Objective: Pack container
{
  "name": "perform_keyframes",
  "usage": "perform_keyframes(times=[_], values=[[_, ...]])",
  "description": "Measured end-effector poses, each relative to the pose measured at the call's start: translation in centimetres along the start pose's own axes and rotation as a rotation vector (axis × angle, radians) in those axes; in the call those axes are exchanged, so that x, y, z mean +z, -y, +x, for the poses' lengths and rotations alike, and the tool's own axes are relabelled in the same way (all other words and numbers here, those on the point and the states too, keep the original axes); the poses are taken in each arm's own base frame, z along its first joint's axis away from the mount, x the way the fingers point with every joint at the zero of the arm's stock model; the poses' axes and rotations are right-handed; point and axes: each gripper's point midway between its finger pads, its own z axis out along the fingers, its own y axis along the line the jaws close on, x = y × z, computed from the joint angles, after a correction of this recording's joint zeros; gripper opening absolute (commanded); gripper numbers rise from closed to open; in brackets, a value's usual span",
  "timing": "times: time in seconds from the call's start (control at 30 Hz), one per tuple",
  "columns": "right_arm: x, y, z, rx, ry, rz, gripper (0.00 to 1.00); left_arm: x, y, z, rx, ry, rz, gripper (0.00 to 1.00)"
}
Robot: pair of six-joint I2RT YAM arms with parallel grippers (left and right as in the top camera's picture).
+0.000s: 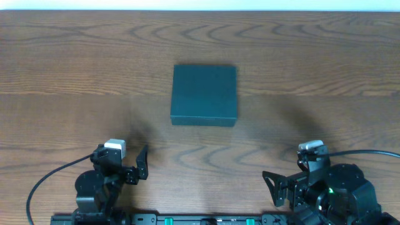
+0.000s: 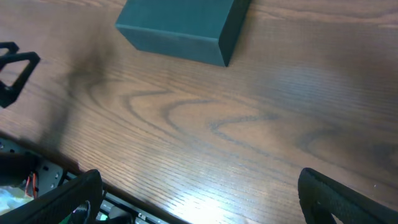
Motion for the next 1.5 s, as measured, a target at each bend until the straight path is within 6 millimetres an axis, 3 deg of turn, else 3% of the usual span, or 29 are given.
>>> perform_keyframes(times=[0.17, 1.3, 1.5], values=[[0.0, 0.0, 0.0, 0.0, 0.0, 0.0, 0.99, 1.1, -0.3, 0.6, -0.02, 0.033, 0.001, 0.95], [0.0, 0.1, 0.0, -0.003, 0.002, 0.005, 0.99, 1.2, -0.4, 0.0, 0.023, 0.061, -0.004, 0.95], [0.6, 0.4, -1.7, -0.059, 0.106, 0.019, 0.99, 1.2, -0.4, 0.0, 0.023, 0.062, -0.004, 0.95]])
